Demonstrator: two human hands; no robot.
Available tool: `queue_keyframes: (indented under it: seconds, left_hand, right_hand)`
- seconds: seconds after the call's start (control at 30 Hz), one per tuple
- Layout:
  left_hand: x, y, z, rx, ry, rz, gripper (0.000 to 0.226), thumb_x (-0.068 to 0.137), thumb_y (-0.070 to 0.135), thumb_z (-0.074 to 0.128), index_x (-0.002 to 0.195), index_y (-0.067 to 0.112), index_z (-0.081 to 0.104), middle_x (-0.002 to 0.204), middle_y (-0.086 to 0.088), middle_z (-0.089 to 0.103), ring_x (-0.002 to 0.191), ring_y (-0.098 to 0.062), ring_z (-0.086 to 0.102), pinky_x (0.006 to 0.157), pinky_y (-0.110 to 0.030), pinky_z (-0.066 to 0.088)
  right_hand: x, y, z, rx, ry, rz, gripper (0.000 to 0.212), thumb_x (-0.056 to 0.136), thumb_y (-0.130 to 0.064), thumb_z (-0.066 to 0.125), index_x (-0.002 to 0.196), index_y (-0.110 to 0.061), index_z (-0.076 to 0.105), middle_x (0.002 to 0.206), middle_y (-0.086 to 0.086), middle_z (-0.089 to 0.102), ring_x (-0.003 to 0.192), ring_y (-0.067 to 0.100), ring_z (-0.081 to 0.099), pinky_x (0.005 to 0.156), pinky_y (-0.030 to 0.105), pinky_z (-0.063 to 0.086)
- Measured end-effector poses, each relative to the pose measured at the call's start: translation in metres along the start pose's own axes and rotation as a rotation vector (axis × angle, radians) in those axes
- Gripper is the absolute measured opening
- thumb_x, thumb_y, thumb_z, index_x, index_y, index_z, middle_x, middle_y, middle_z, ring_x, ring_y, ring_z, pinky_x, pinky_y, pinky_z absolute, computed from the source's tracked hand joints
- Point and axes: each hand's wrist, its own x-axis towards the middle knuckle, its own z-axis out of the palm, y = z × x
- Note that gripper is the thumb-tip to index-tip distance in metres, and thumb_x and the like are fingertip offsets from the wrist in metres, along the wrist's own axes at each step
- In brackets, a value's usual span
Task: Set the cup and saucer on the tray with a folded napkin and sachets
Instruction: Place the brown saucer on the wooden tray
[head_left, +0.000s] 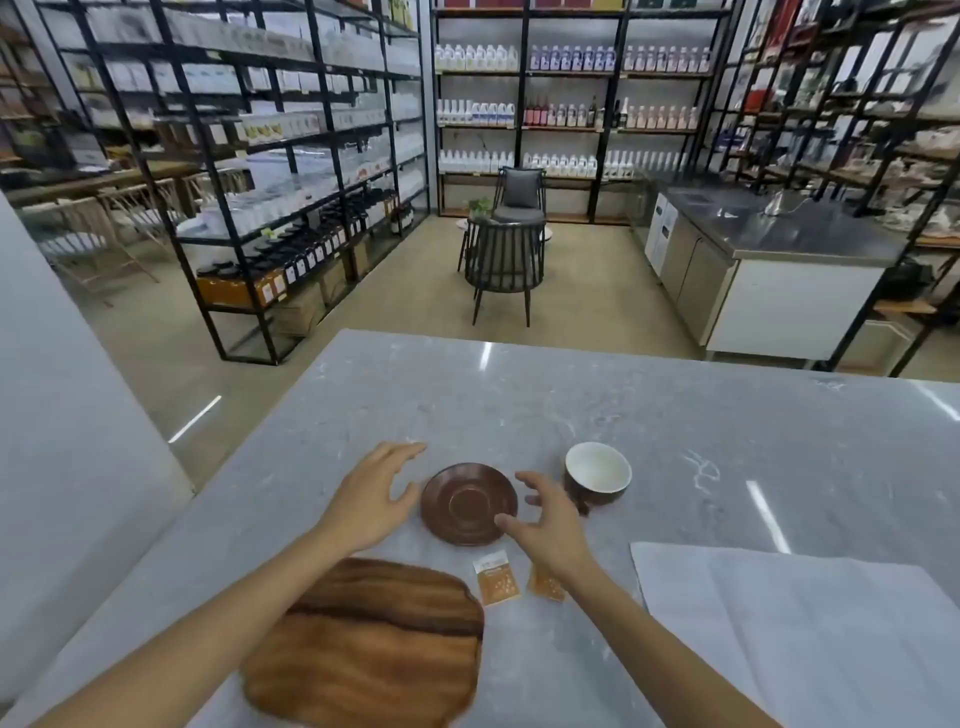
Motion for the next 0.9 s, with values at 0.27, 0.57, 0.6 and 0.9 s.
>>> queue_keyframes:
  seconds: [0.27,0.57,0.6,0.9]
  left_hand:
    - [0.02,-0.026,0.048,-0.3,-0.088,-0.396,0.051,0.094,0.017,0.067,0.143,0.022,0.052,0.135,-0.007,0.058,0.098,-0.014,0.063,0.086,-0.024,0.047]
    - [0.04,-0.045,0.083,-0.433,-0.171,-0.549,0.069,0.085,0.007,0.077,0.147,0.016,0.047,0.133,-0.01,0.06,0.105,-0.021,0.065,0.094,-0.029,0.051]
    - [0.04,-0.047,0.084,-0.444,-0.178,-0.553,0.068,0.085,0.005,0.076,0.146,0.016,0.049,0.128,-0.008,0.062,0.104,-0.021,0.065,0.093,-0.028,0.052]
    - [0.034,-0.055,0.083,-0.488,-0.174,-0.525,0.062,0.082,0.0,0.075,0.14,0.017,0.057,0.111,0.002,0.065,0.106,-0.022,0.064,0.1,-0.039,0.055]
  right_hand:
    - [0.02,0.024,0.017,0.139,-0.041,0.301,0.068,0.081,-0.019,0.084,0.14,-0.021,0.05,0.126,-0.001,0.053,0.111,0.02,0.061,0.093,0.034,0.055]
    - [0.036,0.034,0.031,0.223,-0.02,0.364,0.057,0.083,0.016,0.065,0.114,-0.031,0.054,0.099,-0.017,0.064,0.074,-0.01,0.07,0.059,0.007,0.053]
    - [0.038,0.033,0.032,0.21,-0.019,0.366,0.057,0.082,0.016,0.064,0.107,-0.035,0.057,0.097,-0.017,0.065,0.074,-0.008,0.07,0.06,0.006,0.052]
    - [0.041,0.025,0.035,0.15,-0.027,0.346,0.057,0.077,0.012,0.065,0.123,-0.022,0.066,0.093,-0.019,0.068,0.079,0.0,0.071,0.073,0.018,0.06]
